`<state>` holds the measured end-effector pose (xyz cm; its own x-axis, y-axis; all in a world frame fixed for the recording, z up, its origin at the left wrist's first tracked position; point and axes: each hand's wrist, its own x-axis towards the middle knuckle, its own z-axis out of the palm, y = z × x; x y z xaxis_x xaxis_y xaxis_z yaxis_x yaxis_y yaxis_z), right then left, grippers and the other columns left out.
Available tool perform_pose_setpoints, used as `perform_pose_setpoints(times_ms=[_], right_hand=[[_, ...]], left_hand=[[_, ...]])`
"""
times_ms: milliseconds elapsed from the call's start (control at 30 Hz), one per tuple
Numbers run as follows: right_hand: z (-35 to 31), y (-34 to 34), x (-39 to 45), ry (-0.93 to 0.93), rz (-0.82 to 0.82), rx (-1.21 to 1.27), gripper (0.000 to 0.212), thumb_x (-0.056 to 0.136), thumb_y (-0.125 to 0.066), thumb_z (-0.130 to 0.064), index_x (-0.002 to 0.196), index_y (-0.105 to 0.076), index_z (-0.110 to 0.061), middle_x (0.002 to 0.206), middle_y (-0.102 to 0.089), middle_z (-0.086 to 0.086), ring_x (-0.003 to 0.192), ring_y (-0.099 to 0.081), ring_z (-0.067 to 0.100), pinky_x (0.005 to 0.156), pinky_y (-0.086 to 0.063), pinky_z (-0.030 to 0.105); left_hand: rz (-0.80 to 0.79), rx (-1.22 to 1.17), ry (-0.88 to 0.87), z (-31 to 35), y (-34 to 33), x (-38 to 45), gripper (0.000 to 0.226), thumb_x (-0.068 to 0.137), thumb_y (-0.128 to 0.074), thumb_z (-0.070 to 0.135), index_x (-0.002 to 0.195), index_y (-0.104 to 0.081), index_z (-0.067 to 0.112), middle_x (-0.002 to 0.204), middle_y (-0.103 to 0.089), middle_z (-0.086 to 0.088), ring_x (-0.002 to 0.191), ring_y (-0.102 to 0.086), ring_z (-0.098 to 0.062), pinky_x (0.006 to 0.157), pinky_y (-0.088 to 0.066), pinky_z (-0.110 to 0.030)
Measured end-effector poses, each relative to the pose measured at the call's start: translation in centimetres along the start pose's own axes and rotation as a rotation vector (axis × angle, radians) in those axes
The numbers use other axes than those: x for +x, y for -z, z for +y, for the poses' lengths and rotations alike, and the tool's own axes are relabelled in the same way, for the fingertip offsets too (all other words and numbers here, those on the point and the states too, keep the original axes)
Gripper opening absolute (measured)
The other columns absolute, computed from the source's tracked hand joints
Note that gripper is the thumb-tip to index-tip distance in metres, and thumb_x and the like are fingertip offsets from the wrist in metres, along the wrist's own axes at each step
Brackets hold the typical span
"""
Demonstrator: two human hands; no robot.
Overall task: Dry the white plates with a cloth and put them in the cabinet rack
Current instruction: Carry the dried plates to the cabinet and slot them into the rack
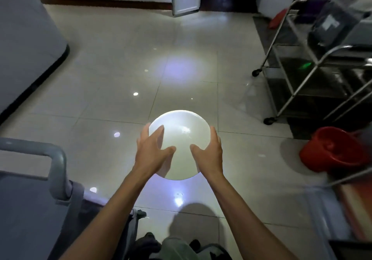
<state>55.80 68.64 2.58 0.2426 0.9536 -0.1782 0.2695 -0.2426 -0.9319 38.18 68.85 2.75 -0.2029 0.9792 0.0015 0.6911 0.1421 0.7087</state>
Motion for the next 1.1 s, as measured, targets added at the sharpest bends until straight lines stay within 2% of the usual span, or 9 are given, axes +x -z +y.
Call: perform_pose_setpoints(times_ms=[100, 233, 367, 500, 600, 700, 833, 967, 1100], right_hand=[[0.9, 3.7, 1.6, -0.030, 0.090, 0.009, 0.073, 0.081, -0.068, -0.018, 0.144, -0.035, -0.035, 0.136, -0.044, -0.007, 0.118, -0.051, 0.020, 0.085, -0.047, 0.030], [2.5, 7.9, 3.2, -0.069, 0.207, 0.041, 0.076, 0.081, -0.068, -0.018, 0.145, -0.033, -0.037, 0.133, -0.044, -0.008, 0.117, -0.048, 0.015, 0.084, -0.041, 0.026], [4.4, 11.4, 5.2, -0.134, 0.325, 0.064, 0.079, 0.082, -0.069, -0.018, 0.149, -0.030, -0.037, 0.133, -0.041, -0.012, 0.116, -0.044, 0.008, 0.087, -0.037, 0.022], [5.3, 14.6, 7.7, -0.194, 0.447, 0.041, 0.084, 0.083, -0.070, -0.015, 0.152, -0.025, -0.035, 0.143, -0.039, -0.007, 0.120, -0.042, 0.007, 0.089, -0.035, 0.020], [5.9, 16.7, 9.4, -0.215, 0.538, 0.029, 0.084, 0.085, -0.069, -0.015, 0.151, -0.025, -0.043, 0.142, -0.038, -0.009, 0.114, -0.040, 0.002, 0.082, -0.036, 0.013], [6.8, 18.6, 10.4, -0.256, 0.628, 0.053, 0.082, 0.086, -0.068, -0.017, 0.148, -0.025, -0.047, 0.138, -0.036, -0.011, 0.114, -0.039, 0.002, 0.085, -0.042, 0.017], [8.1, 21.2, 10.0, -0.302, 0.780, 0.108, 0.081, 0.086, -0.069, -0.016, 0.147, -0.025, -0.048, 0.128, -0.031, -0.022, 0.115, -0.038, 0.000, 0.061, -0.038, -0.004], [9.6, 24.0, 8.8, -0.331, 0.940, 0.111, 0.083, 0.084, -0.071, -0.014, 0.149, -0.028, -0.043, 0.132, -0.034, -0.019, 0.117, -0.036, -0.006, 0.073, -0.037, -0.002], [11.5, 27.2, 7.1, -0.418, 1.070, 0.169, 0.082, 0.084, -0.071, -0.017, 0.147, -0.027, -0.047, 0.131, -0.031, -0.020, 0.115, -0.035, -0.003, 0.061, -0.037, -0.007]], left_hand=[[-0.082, -0.023, -0.052, 3.1, -3.3, 1.0, 0.070, 0.072, -0.078, 0.041, 0.137, -0.053, 0.031, 0.159, -0.020, 0.007, 0.142, -0.026, -0.024, 0.090, -0.033, -0.033], [-0.195, -0.037, -0.126, 6.6, -7.7, 3.0, 0.069, 0.072, -0.080, 0.040, 0.136, -0.053, 0.034, 0.156, -0.023, 0.010, 0.141, -0.027, -0.019, 0.091, -0.034, -0.033], [-0.293, -0.020, -0.231, 9.9, -12.5, 5.1, 0.062, 0.074, -0.080, 0.038, 0.130, -0.054, 0.036, 0.140, -0.033, 0.008, 0.133, -0.033, -0.023, 0.086, -0.037, -0.034], [-0.403, -0.030, -0.330, 13.1, -17.0, 7.8, 0.062, 0.076, -0.082, 0.035, 0.132, -0.056, 0.030, 0.148, -0.033, 0.000, 0.136, -0.031, -0.028, 0.094, -0.041, -0.038], [-0.483, -0.037, -0.406, 15.7, -20.1, 9.6, 0.067, 0.077, -0.081, 0.035, 0.137, -0.053, 0.029, 0.155, -0.027, -0.001, 0.140, -0.026, -0.029, 0.099, -0.036, -0.039], [-0.566, -0.030, -0.492, 18.2, -23.1, 10.9, 0.067, 0.078, -0.080, 0.036, 0.139, -0.052, 0.028, 0.154, -0.028, -0.001, 0.139, -0.028, -0.030, 0.099, -0.037, -0.039], [-0.689, 0.014, -0.636, 22.0, -26.9, 11.0, 0.062, 0.076, -0.081, 0.036, 0.133, -0.056, 0.026, 0.150, -0.032, -0.006, 0.134, -0.034, -0.035, 0.101, -0.040, -0.043], [-0.801, 0.046, -0.742, 25.2, -30.6, 9.3, 0.063, 0.076, -0.077, 0.041, 0.133, -0.052, 0.030, 0.156, -0.024, -0.003, 0.136, -0.032, -0.036, 0.101, -0.041, -0.045], [-0.906, 0.086, -0.826, 28.4, -34.4, 6.6, 0.068, 0.076, -0.077, 0.045, 0.136, -0.048, 0.033, 0.159, -0.019, 0.000, 0.138, -0.028, -0.034, 0.104, -0.041, -0.049]])
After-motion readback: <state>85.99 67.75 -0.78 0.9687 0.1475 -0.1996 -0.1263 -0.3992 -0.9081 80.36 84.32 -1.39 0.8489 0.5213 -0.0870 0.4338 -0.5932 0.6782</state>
